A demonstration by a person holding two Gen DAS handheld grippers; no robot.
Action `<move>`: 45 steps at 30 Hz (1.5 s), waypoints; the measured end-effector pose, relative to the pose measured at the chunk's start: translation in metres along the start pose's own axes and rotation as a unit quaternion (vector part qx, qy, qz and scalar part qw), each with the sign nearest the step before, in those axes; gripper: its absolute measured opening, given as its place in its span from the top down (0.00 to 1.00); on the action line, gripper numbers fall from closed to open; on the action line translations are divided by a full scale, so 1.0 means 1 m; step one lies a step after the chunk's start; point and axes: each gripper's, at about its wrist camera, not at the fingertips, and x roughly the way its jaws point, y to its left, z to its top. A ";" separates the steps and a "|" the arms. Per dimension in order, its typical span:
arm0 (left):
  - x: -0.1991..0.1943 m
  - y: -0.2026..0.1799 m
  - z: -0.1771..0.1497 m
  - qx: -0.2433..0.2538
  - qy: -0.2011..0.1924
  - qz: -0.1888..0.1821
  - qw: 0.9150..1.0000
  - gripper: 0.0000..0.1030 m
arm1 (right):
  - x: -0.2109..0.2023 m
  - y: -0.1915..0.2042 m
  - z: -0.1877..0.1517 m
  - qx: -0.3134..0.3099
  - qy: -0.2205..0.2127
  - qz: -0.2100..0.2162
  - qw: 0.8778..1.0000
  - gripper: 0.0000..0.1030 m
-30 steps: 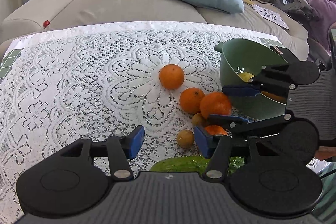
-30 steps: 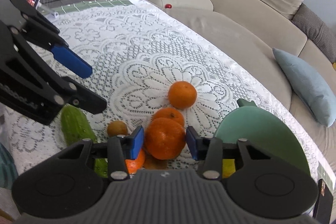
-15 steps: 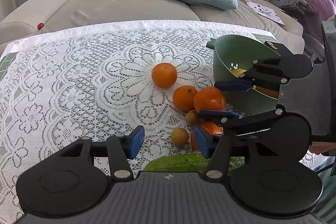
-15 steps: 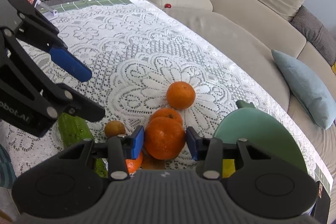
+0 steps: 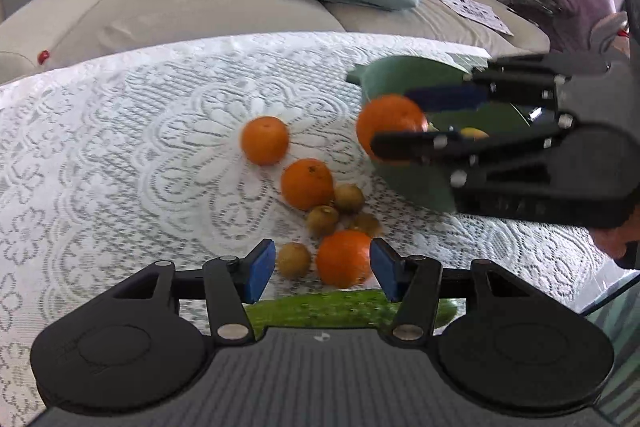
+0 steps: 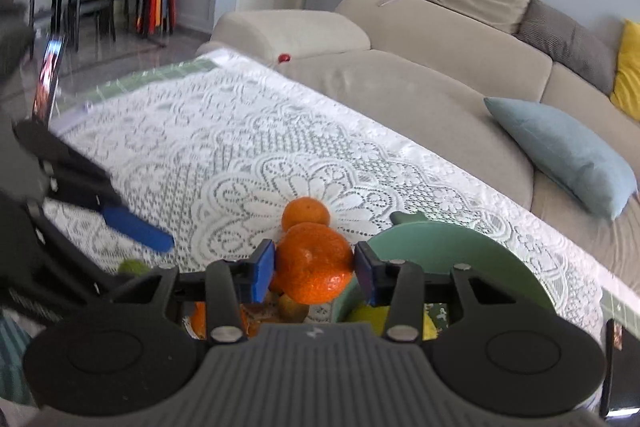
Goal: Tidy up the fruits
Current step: 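Lower the orange into the colander with the right tool while the left tool grasps another orange, then carry the orange with the left tool into the colander and release it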
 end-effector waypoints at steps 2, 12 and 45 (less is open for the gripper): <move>0.004 -0.006 0.001 0.004 0.005 -0.003 1.000 0.37 | -0.004 -0.005 0.000 0.007 -0.006 -0.006 1.000 0.60; 0.024 -0.022 0.001 0.005 0.038 0.007 0.999 0.38 | -0.010 -0.039 -0.011 0.060 0.011 -0.020 0.998 0.60; 0.040 -0.031 0.005 0.009 0.049 0.055 0.997 0.55 | -0.008 -0.096 -0.054 0.194 0.114 0.035 0.974 0.60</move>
